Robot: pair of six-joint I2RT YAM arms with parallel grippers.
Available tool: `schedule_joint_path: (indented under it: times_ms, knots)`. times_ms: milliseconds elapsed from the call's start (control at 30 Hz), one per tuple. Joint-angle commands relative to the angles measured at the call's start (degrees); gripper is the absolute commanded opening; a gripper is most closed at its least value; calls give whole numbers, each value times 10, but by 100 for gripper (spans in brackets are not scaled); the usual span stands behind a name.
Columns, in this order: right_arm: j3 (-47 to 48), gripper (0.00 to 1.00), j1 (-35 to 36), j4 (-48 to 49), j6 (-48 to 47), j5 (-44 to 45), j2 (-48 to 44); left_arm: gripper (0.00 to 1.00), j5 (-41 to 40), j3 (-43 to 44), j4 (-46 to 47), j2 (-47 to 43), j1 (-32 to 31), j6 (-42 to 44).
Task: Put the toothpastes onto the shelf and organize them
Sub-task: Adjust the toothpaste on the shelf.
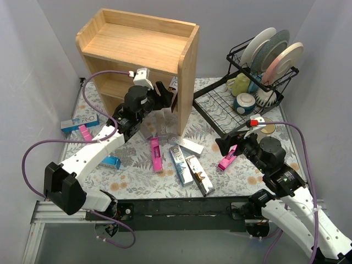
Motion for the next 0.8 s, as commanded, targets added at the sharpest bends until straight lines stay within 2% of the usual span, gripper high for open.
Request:
schedule_joint_path:
  times_ms: [0,233,500,767]
  knots:
    - [-4,96,0,27,0,-3,-10,62,-32,-15,68,-39,12,-49]
    - [-6,96,0,24,0,-2,-16,57,-16,-12,88,1,37,-79]
    - [-10,96,0,20,1,1,-24,53,52,-21,138,40,58,-107]
    - [-11,96,0,18,2,0,-26,51,106,-16,140,75,58,-112]
